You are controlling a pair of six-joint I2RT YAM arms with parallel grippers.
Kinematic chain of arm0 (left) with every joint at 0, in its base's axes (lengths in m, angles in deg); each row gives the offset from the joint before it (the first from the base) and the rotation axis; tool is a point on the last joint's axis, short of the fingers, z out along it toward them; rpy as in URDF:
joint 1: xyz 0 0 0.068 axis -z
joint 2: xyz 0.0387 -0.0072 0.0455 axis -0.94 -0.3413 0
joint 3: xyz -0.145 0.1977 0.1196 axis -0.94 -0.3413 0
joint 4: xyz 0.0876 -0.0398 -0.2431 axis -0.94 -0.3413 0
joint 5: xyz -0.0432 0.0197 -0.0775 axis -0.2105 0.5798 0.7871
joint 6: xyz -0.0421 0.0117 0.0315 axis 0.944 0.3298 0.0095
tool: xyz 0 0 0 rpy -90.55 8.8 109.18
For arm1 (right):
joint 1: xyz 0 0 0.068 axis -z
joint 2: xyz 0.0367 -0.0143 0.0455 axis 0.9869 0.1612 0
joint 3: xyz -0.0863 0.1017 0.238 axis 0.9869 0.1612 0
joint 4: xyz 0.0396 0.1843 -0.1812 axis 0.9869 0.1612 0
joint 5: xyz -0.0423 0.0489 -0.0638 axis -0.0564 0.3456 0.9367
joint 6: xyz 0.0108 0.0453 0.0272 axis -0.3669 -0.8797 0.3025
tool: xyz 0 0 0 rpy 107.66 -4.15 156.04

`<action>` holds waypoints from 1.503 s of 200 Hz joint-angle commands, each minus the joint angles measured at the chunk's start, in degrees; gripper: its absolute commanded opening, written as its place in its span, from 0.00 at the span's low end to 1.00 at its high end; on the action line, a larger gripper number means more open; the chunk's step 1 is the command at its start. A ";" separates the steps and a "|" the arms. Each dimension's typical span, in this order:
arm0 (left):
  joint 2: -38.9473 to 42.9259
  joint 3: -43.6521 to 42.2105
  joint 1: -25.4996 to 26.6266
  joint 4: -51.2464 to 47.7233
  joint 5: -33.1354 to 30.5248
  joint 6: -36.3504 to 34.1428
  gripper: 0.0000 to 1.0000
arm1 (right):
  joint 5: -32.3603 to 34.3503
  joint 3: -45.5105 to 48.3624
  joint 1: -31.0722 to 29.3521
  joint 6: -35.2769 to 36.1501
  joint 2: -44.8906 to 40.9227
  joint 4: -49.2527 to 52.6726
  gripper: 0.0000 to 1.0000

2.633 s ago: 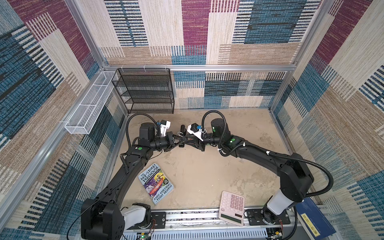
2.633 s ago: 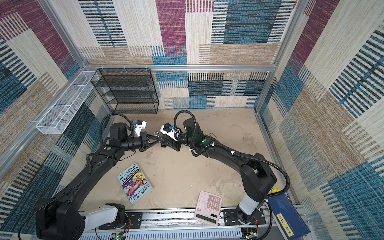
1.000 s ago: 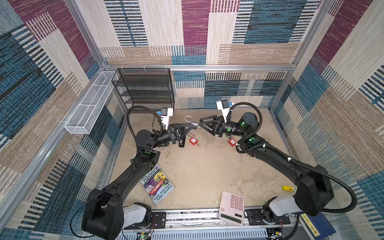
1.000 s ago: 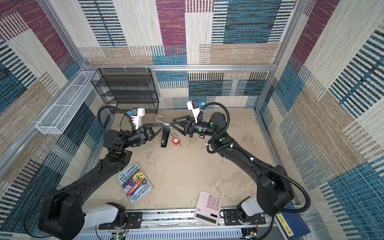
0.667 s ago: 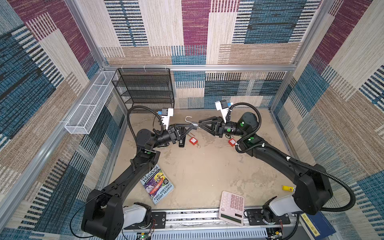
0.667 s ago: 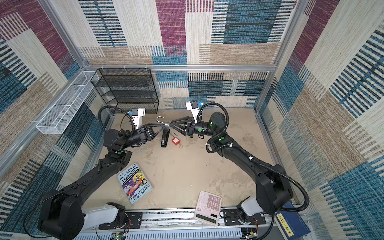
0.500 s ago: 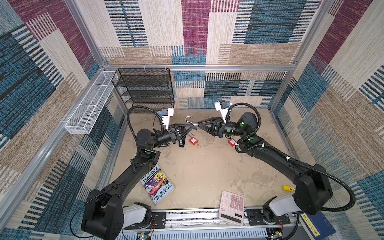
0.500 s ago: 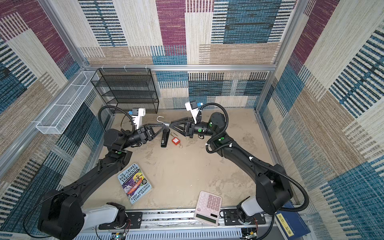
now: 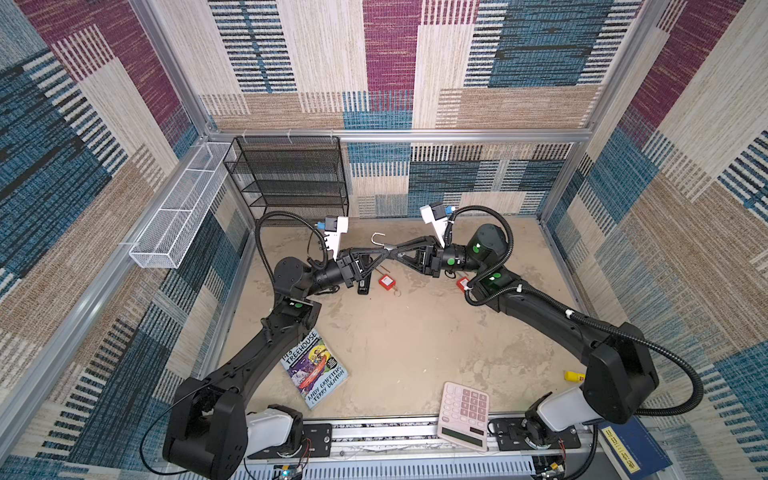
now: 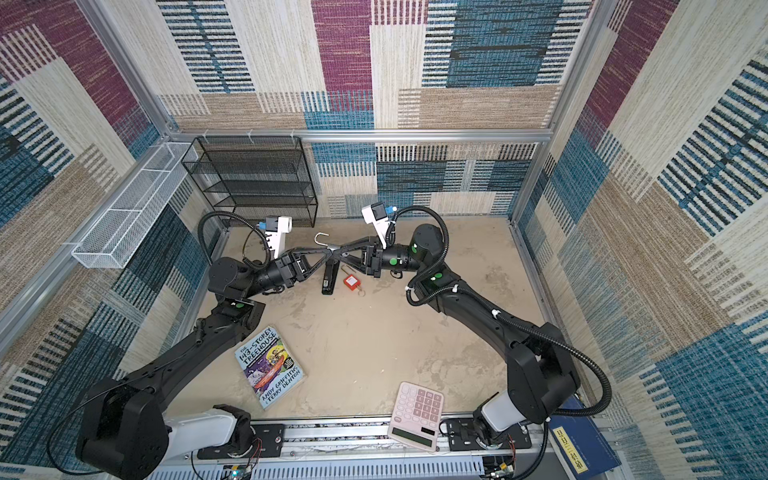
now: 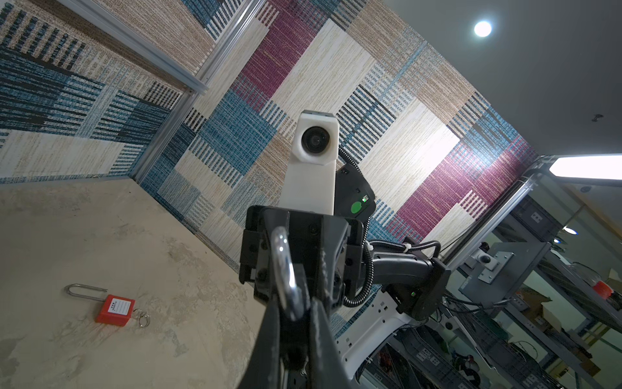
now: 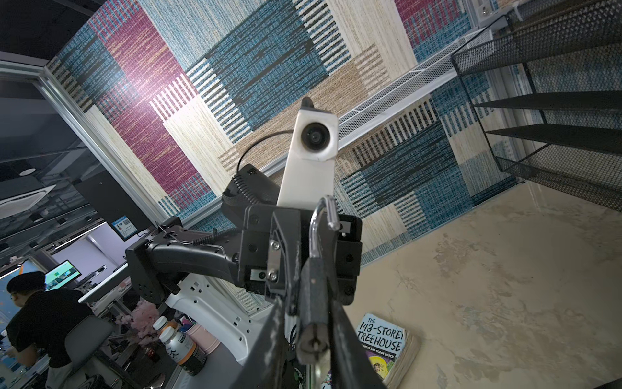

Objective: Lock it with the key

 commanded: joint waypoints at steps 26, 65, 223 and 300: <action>0.03 0.50 0.05 0.45 -0.30 -1.66 0.00 | -1.11 -1.08 -0.31 -1.02 0.71 -1.24 0.16; 0.26 0.40 0.01 -1.21 -1.02 -2.28 0.18 | -0.56 -1.25 -0.31 -1.41 0.56 -0.60 0.05; 4.18 0.19 -0.81 -3.98 -5.31 -4.97 0.50 | 4.99 4.85 -0.31 8.35 -5.22 3.43 0.02; 3.96 1.80 -1.96 -7.56 -5.55 -4.93 0.51 | 2.70 5.24 -0.31 11.97 -6.44 5.85 0.01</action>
